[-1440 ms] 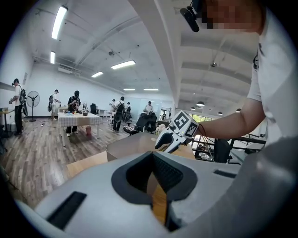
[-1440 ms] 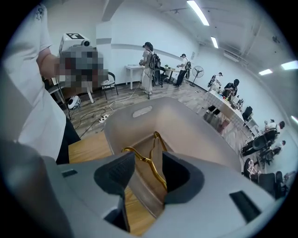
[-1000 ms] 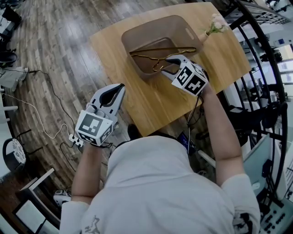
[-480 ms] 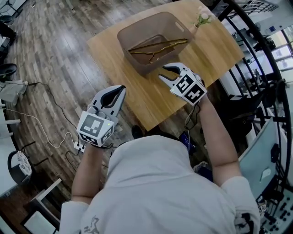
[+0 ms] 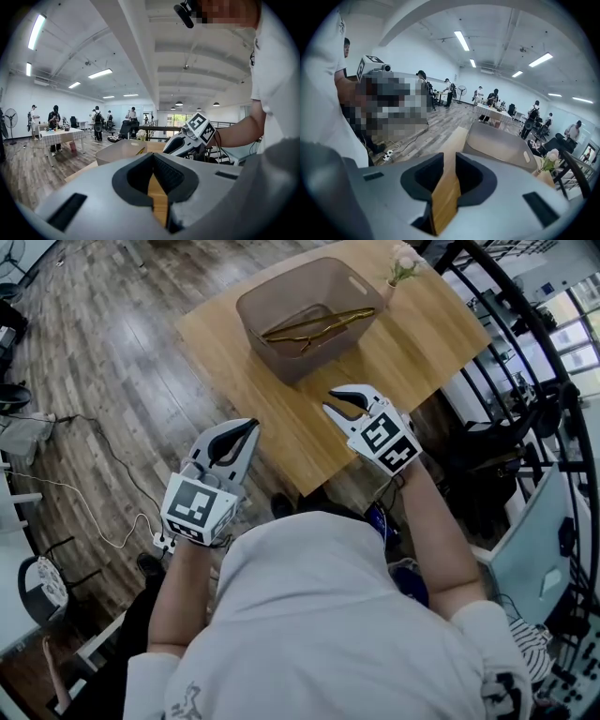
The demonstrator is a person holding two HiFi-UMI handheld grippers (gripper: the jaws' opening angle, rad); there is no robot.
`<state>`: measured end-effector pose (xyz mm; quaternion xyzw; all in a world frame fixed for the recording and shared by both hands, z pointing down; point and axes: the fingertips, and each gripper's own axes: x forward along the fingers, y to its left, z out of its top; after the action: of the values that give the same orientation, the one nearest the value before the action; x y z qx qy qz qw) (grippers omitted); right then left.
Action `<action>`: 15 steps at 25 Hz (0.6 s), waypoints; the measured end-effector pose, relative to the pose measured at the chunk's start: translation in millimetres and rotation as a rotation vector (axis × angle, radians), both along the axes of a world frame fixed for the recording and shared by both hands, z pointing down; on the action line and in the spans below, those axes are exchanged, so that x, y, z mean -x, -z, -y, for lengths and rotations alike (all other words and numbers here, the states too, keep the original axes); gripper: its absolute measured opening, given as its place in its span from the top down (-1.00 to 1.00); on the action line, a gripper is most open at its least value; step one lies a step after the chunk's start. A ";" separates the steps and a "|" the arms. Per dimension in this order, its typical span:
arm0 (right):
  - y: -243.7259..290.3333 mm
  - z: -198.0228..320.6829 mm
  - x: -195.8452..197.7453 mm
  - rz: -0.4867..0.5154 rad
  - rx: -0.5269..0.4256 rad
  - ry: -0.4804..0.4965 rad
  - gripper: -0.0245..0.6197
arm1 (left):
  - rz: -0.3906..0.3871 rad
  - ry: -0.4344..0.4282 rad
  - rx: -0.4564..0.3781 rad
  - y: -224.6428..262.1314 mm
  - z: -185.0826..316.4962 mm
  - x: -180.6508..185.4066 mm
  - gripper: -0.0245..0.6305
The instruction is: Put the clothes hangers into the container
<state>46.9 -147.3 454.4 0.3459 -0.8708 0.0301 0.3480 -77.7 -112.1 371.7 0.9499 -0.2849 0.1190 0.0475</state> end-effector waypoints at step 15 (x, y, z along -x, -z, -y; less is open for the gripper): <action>30.3 -47.6 13.6 0.171 -0.098 -0.110 0.91 | -0.031 0.001 0.024 -7.6 -23.4 12.0 0.91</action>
<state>33.3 -99.7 424.2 0.4061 -0.8774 0.0359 0.2528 -89.6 -88.7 379.2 0.9510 -0.2830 0.1075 0.0632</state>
